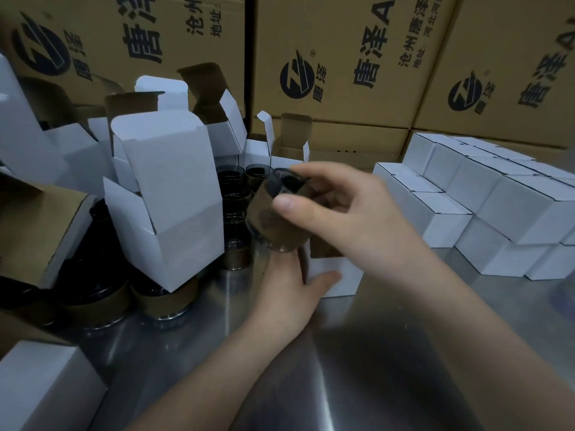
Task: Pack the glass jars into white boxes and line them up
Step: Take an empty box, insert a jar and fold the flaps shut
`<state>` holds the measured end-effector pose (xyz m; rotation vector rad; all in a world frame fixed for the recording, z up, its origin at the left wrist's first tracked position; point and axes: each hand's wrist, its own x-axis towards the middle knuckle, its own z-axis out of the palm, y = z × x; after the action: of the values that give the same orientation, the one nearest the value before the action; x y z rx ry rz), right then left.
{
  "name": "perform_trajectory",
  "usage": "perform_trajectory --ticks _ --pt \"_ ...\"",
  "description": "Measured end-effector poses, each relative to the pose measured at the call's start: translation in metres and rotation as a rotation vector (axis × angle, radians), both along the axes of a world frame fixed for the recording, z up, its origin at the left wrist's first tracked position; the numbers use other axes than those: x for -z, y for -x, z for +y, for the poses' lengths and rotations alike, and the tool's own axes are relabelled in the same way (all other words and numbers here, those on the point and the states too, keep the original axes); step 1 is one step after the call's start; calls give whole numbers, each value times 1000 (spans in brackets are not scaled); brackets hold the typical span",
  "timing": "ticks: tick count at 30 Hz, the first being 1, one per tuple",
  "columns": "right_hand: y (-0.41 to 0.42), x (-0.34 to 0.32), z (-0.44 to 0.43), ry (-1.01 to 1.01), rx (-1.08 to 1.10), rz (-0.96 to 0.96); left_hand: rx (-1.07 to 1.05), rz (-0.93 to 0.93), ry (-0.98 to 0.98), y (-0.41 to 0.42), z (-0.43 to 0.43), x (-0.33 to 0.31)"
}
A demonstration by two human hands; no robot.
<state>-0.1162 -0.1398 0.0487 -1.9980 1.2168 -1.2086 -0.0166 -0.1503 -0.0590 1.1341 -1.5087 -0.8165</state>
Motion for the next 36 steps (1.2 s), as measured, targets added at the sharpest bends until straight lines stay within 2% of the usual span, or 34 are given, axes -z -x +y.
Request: perform_trajectory --ticks 4,10,15,28,36 --pt "23 -6 -1 -28 -32 -122 1 -24 46 -2 -4 4" --pt "41 3 -7 -94 -34 -375 -23 -62 -21 -4 -5 5" --pt "45 7 -11 -97 -57 -449 -20 -18 -40 -5 -3 2" --pt "51 20 -20 -36 -9 -212 -16 -44 39 -5 2 -1" --pt "52 25 -26 37 64 13 -18 -74 58 -5 1 0"
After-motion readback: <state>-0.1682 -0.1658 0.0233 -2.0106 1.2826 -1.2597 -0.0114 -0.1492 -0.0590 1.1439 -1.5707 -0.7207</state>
